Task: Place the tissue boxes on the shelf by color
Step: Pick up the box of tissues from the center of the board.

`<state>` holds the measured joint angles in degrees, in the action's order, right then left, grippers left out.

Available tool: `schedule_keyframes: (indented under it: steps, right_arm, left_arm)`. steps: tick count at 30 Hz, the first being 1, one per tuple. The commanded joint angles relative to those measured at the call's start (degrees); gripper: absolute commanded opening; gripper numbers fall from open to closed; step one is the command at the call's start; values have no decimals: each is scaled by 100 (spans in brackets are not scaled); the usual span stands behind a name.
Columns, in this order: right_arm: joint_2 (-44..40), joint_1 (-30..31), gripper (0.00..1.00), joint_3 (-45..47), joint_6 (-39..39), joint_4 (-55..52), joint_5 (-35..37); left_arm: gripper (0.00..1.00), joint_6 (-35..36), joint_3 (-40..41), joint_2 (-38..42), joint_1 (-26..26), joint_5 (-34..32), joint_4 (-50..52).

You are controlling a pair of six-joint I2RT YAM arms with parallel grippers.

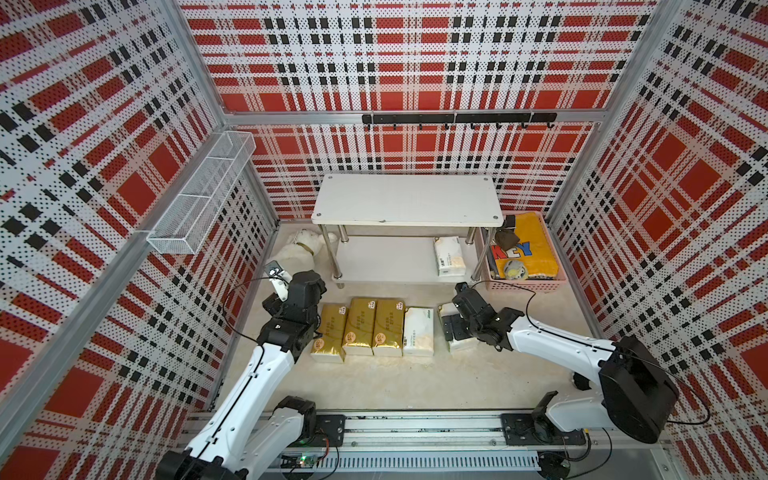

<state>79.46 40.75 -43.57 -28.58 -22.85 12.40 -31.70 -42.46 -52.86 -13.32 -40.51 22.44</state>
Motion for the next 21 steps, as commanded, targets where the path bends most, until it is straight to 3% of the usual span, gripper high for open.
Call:
schedule_keyframes:
  steps: [1, 21]
  right_arm:
    - [126, -23, 100, 76, -3, 127, -19]
    - [648, -19, 100, 244, -55, 507, -342]
  left_arm:
    - [100, -13, 72, 67, -32, -43, -5]
    - [100, -11, 80, 49, -46, -70, -5]
